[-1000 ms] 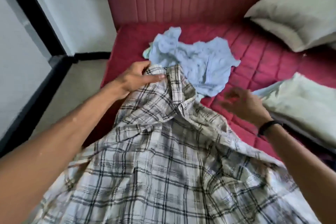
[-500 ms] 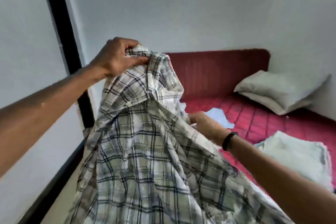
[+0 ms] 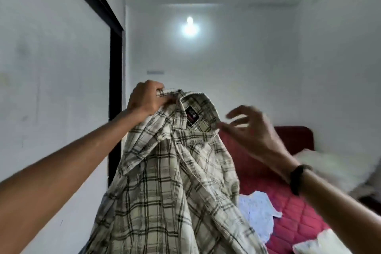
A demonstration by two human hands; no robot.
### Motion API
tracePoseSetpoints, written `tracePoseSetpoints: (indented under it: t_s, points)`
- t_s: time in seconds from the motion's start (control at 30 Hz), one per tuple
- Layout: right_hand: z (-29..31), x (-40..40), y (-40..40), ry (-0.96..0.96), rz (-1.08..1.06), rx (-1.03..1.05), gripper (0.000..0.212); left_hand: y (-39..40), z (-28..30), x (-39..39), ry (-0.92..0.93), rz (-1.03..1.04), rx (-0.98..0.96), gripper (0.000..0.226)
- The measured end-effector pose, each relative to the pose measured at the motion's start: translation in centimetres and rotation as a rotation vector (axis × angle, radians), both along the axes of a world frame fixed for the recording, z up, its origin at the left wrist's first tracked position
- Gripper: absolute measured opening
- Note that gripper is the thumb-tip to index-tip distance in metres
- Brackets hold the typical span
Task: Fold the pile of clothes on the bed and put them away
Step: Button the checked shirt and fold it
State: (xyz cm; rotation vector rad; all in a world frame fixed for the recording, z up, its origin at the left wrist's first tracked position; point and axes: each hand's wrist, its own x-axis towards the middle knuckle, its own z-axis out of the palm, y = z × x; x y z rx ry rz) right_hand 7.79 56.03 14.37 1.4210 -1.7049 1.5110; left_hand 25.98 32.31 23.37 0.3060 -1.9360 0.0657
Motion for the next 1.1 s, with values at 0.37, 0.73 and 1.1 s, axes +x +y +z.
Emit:
tracePoseSetpoints:
  t_s: [0.37, 0.73, 1.1]
  points:
    - [-4.6, 0.3, -3.2, -0.491, 0.047, 0.167, 0.045, 3.1, 4.4, -0.7, 0.027, 0.002, -0.184, 0.052]
    - [12.8, -8.6, 1.8, -0.559, 0.029, 0.066, 0.014, -1.7, 7.1, -2.1, -0.012, 0.02, 0.0, 0.066]
    - [13.4, -9.5, -1.3, 0.891, -0.552, 0.001, 0.016, -4.8, 8.9, -1.8, -0.012, -0.212, 0.011, 0.035]
